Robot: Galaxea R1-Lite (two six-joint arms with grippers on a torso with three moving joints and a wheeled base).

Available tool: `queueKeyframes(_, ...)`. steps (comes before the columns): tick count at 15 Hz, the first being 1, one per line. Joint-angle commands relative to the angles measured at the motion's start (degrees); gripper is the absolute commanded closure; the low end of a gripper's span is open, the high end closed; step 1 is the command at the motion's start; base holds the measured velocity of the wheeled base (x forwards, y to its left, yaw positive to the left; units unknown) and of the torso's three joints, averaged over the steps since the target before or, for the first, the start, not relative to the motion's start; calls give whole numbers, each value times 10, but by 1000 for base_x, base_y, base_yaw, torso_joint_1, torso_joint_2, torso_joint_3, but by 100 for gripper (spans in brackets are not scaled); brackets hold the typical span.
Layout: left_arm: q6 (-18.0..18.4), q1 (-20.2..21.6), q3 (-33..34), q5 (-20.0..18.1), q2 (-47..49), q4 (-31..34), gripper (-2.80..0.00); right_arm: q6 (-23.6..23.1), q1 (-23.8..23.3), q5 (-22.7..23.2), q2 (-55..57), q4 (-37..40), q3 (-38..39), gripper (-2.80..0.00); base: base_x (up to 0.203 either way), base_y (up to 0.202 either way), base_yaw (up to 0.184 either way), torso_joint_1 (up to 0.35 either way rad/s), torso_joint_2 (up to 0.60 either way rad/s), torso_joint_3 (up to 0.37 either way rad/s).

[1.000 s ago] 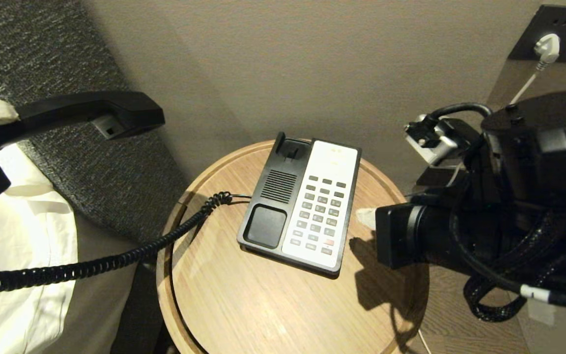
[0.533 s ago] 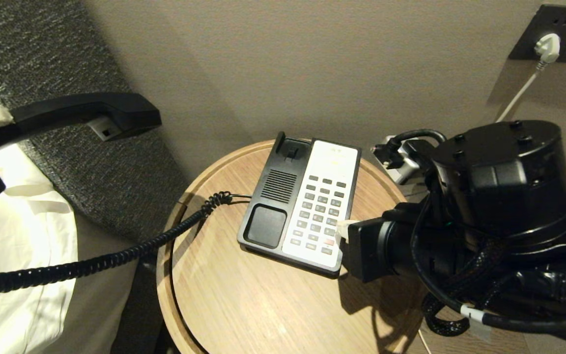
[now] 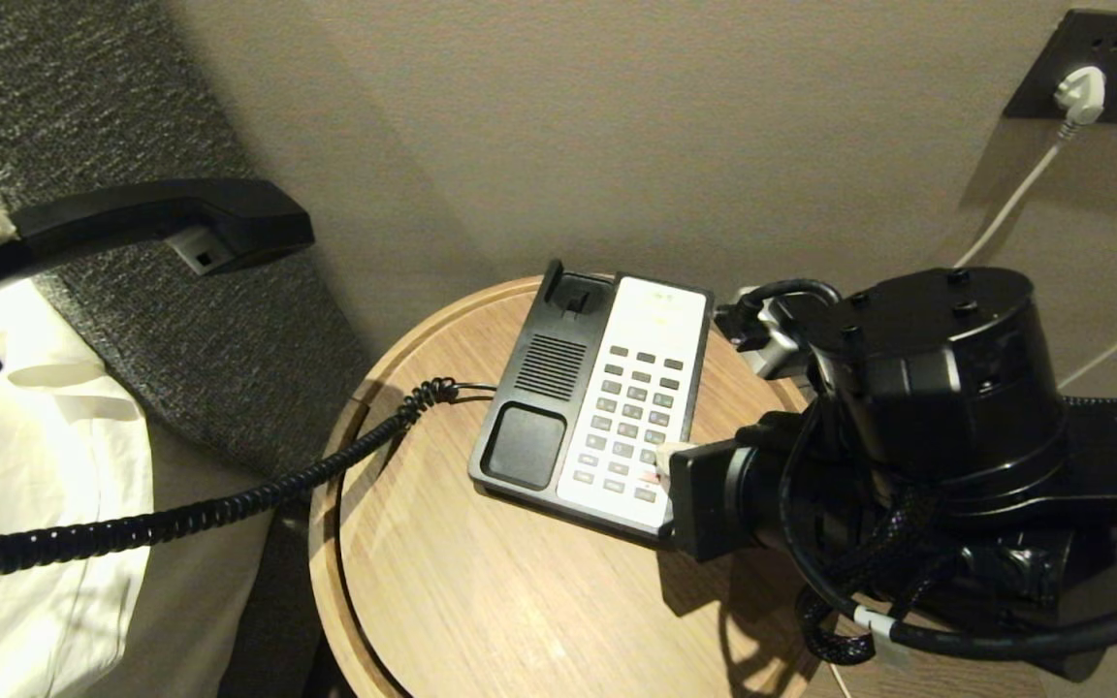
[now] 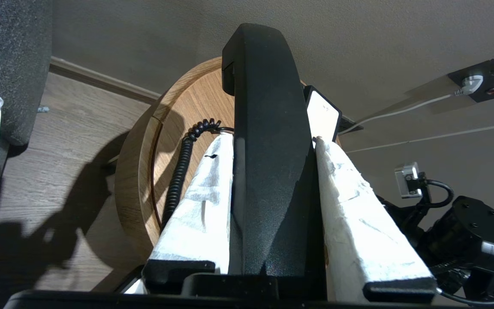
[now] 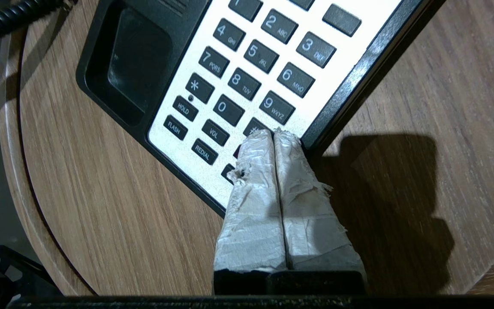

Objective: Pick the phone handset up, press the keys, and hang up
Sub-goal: Dial the number

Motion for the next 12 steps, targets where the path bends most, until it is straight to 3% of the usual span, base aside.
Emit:
queueKeyframes(1, -2, 0, 1, 1, 0, 2, 0, 2, -1, -1, 2, 0, 0, 0, 0, 0, 0, 0, 0, 0)
queueKeyframes(12, -2, 0, 4, 1, -2, -3, 0, -3, -1, -1, 16, -7, 3, 0, 0, 0, 0, 0, 0, 0)
